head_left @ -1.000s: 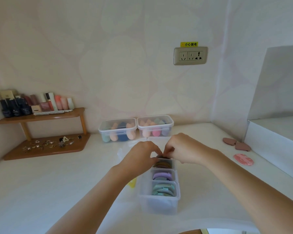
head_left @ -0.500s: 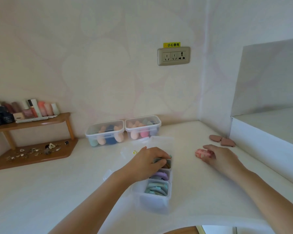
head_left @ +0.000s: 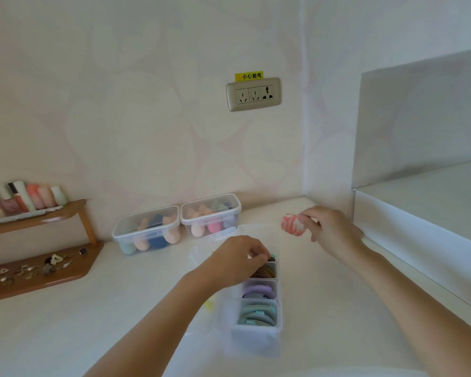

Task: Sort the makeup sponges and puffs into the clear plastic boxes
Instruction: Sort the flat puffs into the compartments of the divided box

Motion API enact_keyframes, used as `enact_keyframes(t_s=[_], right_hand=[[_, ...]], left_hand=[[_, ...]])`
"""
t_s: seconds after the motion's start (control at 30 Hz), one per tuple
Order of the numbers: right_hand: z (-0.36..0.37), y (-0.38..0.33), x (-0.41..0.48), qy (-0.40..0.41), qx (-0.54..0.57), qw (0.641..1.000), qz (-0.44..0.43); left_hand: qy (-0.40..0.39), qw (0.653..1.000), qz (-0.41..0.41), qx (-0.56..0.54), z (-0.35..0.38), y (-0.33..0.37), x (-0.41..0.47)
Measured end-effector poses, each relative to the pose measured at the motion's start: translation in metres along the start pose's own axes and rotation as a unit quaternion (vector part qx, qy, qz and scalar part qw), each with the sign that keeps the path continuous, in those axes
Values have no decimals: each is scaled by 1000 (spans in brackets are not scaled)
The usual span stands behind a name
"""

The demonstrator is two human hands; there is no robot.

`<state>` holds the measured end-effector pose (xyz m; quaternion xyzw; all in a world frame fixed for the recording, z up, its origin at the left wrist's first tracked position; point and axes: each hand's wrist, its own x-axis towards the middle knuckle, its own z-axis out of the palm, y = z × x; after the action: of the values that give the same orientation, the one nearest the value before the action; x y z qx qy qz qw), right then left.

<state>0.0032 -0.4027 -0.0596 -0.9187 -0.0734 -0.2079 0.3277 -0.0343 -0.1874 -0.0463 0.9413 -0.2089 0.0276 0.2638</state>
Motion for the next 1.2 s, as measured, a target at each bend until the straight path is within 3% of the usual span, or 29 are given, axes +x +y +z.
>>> enact_keyframes(t_s=[0.23, 0.5, 0.67, 0.77, 0.87, 0.97, 1.1, 1.2], right_hand=[[7, -26, 22, -25, 43, 986, -162], [13, -22, 25, -126, 49, 980, -143], [-11, -13, 23, -138, 63, 987, -54], [-27, 7, 22, -143, -4, 989, 28], [-34, 27, 25, -211, -151, 959, 114], [-45, 34, 23, -228, -250, 923, 183], [-47, 31, 18, -311, -190, 900, 240], [-41, 32, 17, -320, -168, 899, 248]], left_hand=[[149, 983, -41, -100, -10, -17, 29], [94, 974, 19, -206, 4, -22, 44], [147, 968, 37, -198, 7, -22, 43], [167, 966, 59, -190, 4, -20, 42], [147, 974, 82, -155, 6, -20, 38], [159, 977, 90, -105, 11, -21, 35], [165, 977, 86, -110, 14, -22, 36], [148, 977, 73, -133, 15, -21, 37]])
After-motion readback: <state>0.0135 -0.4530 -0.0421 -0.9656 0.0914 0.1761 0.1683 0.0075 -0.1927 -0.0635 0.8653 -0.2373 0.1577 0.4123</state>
